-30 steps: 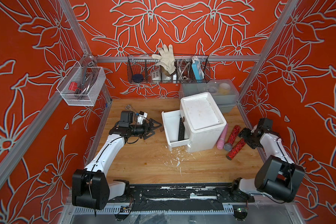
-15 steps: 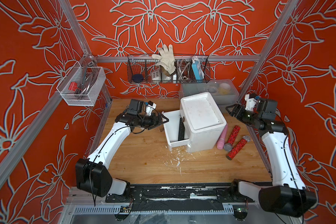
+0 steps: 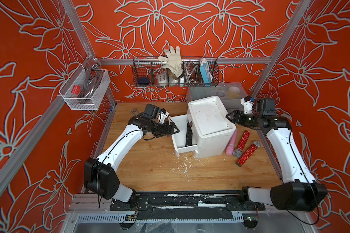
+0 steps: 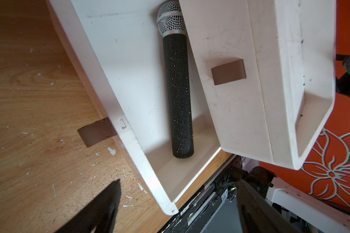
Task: Take the microphone out of the drawer
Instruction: Place the microphone at the center of the board, then pick up the microphone from the drawer.
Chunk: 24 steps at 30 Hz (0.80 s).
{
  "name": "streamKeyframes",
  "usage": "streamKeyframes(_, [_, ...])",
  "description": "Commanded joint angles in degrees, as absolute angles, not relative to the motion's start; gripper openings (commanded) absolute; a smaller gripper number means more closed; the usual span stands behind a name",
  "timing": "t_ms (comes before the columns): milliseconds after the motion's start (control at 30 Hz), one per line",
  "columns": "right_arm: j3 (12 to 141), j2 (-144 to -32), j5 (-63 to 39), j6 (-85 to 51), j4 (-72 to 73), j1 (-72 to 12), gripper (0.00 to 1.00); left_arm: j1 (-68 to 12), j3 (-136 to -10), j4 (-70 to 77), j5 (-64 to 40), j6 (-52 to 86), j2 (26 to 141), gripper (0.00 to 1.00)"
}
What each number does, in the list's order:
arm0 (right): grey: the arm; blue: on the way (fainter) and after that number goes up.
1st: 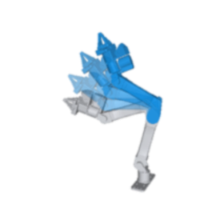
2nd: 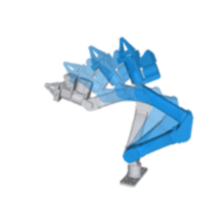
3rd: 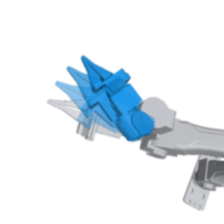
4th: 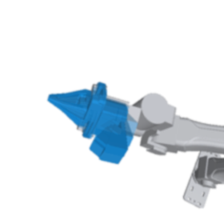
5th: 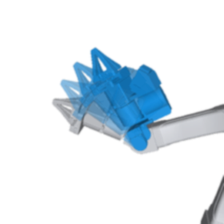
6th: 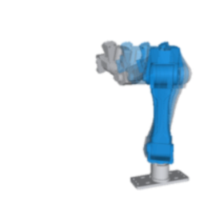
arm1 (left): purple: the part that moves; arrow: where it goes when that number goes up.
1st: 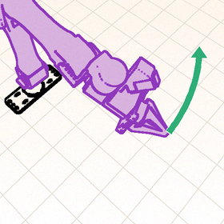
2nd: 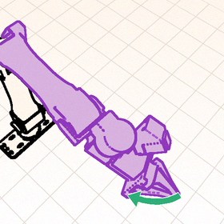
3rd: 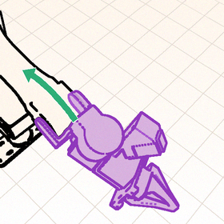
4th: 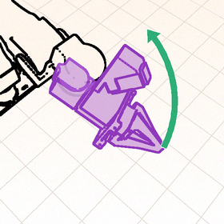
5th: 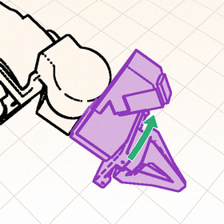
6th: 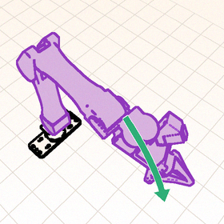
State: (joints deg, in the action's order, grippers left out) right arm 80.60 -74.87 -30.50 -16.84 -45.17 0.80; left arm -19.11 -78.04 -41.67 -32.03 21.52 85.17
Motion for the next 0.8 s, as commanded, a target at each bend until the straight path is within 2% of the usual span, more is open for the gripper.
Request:
streamKeyframes(0, [80.4, -74.8, -27.5, -13.4, -48.6, -0.3, 0.64, -21.0, -80.9, -44.0, -28.5, 19.5, 86.5, 0.88])
streamKeyframes(200, [80.6, -75.8, -27.2, -12.7, -48.9, -1.0, 0.45, -25.0, -84.3, -45.6, -23.0, 17.8, 89.4, 0.85])
streamKeyframes(333, [80.9, -77.0, -26.7, -11.9, -49.7, -1.1, 0.3, -29.7, -86.0, -46.1, -17.8, 14.8, 92.2, 0.83])
streamKeyframes(433, [80.9, -77.1, -26.8, -11.7, -49.7, -1.3, 0.22, -33.9, -86.5, -45.5, -13.1, 11.6, 94.6, 0.82])
streamKeyframes(567, [81.2, -76.9, -26.6, -11.7, -49.5, -1.4, 0.15, -37.6, -86.9, -44.6, -6.7, 8.5, 97.9, 0.81])
streamKeyframes(767, [81.9, -77.1, -26.9, -11.8, -49.8, -1.5, 0.14, -39.1, -86.3, -41.1, -5.2, 7.5, 100.5, 0.8])
